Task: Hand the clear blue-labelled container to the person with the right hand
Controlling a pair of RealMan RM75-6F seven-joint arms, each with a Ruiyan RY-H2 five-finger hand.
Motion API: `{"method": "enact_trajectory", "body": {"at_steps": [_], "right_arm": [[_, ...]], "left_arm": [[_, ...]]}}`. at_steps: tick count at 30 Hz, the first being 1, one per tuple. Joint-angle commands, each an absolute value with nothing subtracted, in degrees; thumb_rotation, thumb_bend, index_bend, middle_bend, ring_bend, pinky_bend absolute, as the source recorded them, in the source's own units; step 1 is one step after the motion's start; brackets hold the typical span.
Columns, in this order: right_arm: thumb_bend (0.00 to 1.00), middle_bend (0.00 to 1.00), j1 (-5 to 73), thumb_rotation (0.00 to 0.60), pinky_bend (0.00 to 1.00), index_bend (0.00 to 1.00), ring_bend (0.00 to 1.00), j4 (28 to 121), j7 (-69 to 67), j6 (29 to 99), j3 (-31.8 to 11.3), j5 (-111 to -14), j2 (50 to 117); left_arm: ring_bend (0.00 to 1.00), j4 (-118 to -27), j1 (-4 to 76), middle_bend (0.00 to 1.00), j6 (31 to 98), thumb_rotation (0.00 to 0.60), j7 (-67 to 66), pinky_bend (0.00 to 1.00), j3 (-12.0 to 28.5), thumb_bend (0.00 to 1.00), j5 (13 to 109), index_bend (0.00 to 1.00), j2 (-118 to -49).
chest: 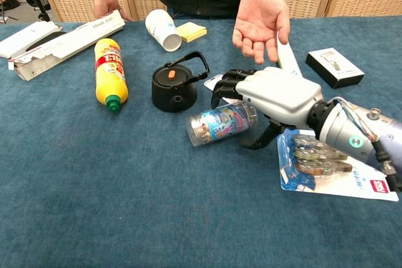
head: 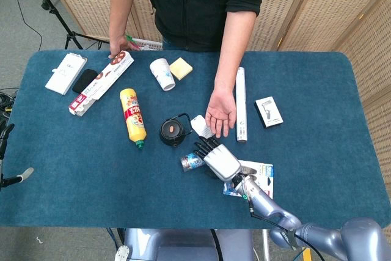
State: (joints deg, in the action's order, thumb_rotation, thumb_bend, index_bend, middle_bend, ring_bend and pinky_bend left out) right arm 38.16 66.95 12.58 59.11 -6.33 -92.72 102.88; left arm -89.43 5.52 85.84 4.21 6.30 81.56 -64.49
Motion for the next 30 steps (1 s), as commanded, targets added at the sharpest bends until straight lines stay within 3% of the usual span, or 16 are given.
{"method": "enact_trajectory", "body": {"at_steps": [1,9,12,16,20,26,30], "right_arm": [[0.26,0.12,38.32,0.6,0.19,0.26,0.08,64.94,13.36,60.24,-6.57,-92.43,104.34],[0.26,0.11,38.82,0.6,0.19,0.22,0.07,63.22,14.0,60.87,-6.74,-91.3,105.4],[0.32,0.26,39.02,0.6,0.19,0.31,0.16,61.34,14.02,62.73,-6.71,-91.97,106.64],[0.43,0.49,38.95,0.6,0.27,0.52,0.38,59.18,11.61,65.27,-5.88,-93.49,107.46],[0.53,0.54,38.65,0.6,0.3,0.56,0.43,58.7,8.33,67.56,-4.54,-95.04,106.8],[0.59,0.56,37.37,0.6,0.3,0.58,0.44,62.12,5.66,71.53,-2.82,-97.21,103.54],[0.61,0.57,35.07,0.6,0.3,0.59,0.45,68.97,5.83,78.32,-1.98,-100.07,97.72]], "left_arm": [[0.0,-89.45,5.49,0.0,85.87,0.6,4.42,0.06,6.34,0.0,81.54,0.0,-64.39],[0.0,-89.52,5.44,0.0,85.9,0.6,4.95,0.06,6.37,0.0,81.51,0.0,-64.13],[0.0,-89.53,5.37,0.0,86.0,0.6,5.28,0.06,6.44,0.0,81.44,0.0,-64.01],[0.0,-89.54,5.4,0.0,85.86,0.6,5.53,0.06,6.45,0.0,81.4,0.0,-63.89],[0.0,-89.55,5.43,0.0,85.78,0.6,5.57,0.06,6.38,0.0,81.46,0.0,-63.86],[0.0,-89.65,5.41,0.0,85.85,0.6,5.51,0.06,6.34,0.0,81.55,0.0,-63.88],[0.0,-89.78,5.49,0.0,85.7,0.6,4.96,0.06,6.08,0.0,81.83,0.0,-64.03]]}}
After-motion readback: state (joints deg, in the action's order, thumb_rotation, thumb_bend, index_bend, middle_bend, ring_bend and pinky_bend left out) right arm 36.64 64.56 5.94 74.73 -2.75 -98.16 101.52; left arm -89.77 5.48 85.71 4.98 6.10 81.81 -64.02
